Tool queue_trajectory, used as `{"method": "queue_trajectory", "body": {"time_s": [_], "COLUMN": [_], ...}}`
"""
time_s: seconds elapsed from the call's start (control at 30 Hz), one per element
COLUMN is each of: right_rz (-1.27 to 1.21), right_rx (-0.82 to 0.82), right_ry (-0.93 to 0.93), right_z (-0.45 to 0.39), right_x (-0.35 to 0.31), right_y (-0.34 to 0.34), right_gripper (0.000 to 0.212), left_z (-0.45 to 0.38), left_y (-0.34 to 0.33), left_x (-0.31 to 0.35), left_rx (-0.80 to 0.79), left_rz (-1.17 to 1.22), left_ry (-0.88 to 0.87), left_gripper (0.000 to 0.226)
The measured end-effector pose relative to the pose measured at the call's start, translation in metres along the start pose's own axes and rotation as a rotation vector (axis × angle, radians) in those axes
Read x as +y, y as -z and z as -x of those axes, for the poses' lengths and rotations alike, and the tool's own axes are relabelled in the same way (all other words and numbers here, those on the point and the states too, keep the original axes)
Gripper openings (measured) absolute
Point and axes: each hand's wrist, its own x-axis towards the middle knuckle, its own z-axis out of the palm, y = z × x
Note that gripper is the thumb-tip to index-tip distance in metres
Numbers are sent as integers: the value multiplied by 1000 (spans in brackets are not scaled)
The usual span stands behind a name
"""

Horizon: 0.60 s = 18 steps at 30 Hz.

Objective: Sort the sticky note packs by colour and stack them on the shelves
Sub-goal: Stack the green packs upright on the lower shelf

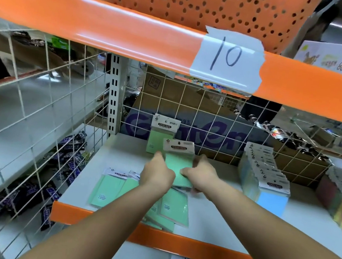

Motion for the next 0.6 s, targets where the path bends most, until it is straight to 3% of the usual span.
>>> {"method": "queue_trajectory", "body": {"time_s": [0.13, 0.27, 0.6], "right_rz": [8, -67, -15], "right_rx": [61, 38, -28], "right_ry": [65, 82, 91], "right_z": [-17, -30, -45], "right_x": [-13, -26, -28], "right_y": [-17, -36, -58], "right_gripper": [43, 36, 37], "left_z": [-22, -45, -97], "left_y": [5, 4, -1], "left_x": [-7, -15, -34], "left_rx": [88, 89, -55], "left_rz": [-8, -27, -106], "left_ry": [-30, -24, 0], "left_gripper": [35, 20, 49]}}
